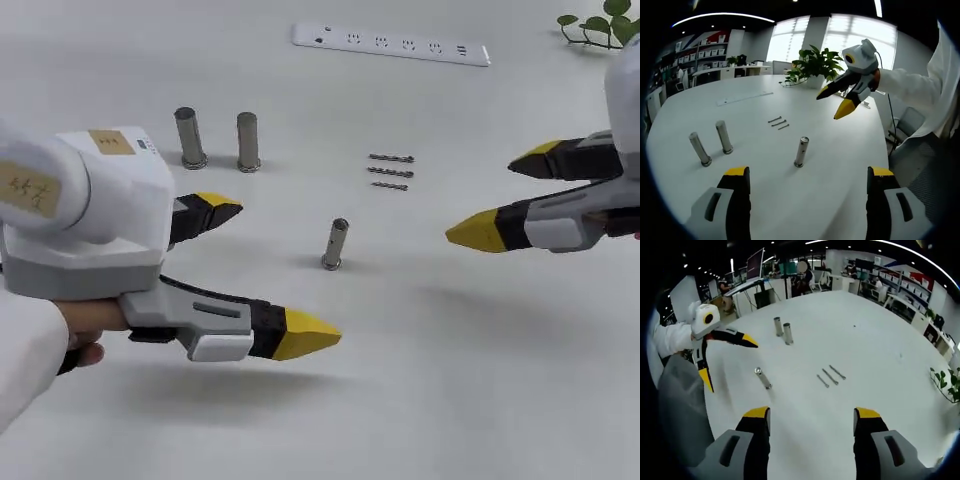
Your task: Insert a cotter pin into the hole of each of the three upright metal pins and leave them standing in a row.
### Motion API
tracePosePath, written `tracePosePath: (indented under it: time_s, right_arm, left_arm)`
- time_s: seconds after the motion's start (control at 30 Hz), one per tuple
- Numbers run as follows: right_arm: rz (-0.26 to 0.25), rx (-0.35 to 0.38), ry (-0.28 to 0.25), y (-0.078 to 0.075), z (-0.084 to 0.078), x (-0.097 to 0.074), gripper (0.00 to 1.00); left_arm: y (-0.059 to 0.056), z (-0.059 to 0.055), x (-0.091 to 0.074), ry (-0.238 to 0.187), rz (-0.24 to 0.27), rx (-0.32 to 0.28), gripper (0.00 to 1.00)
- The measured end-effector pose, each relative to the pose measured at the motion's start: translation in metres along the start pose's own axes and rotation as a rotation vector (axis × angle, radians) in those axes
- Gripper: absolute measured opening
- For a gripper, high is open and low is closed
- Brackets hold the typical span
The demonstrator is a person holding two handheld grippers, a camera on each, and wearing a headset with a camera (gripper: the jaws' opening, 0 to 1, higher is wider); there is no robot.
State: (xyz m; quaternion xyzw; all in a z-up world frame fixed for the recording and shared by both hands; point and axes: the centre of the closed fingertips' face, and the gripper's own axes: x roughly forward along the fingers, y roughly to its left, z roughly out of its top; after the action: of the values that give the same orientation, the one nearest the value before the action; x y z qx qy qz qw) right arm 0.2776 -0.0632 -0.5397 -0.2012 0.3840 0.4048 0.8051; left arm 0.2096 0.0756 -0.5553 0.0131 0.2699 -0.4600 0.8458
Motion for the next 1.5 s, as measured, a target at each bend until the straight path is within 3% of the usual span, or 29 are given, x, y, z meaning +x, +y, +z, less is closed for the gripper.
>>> tracePosePath:
  time_s: [0.07, 0.33, 0.7, 1.03, 1.5]
  right_arm:
    - [0.013, -0.048, 0.022, 0.0, 0.004, 0.007, 0.64]
    - [0.093, -0.121, 0.07, -0.005, 0.014, 0.036, 0.62]
    - [0.192, -0.153, 0.111, -0.006, 0.013, 0.068, 0.54]
    - [0.218, -0.183, 0.153, -0.014, 0.014, 0.086, 0.42]
    - [0.244, -0.247, 0.216, -0.011, 0.014, 0.096, 0.31]
  left_arm:
    - [0.001, 0.001, -0.001, -0.002, 0.007, 0.0, 0.97]
    - [0.004, -0.003, -0.002, -0.003, 0.022, -0.019, 0.95]
    - [0.002, -0.005, -0.002, -0.016, 0.02, -0.036, 0.91]
    - [0.002, -0.007, -0.001, -0.017, 0.018, -0.042, 0.9]
    - [0.004, -0.004, -0.004, -0.041, 0.021, -0.056, 0.89]
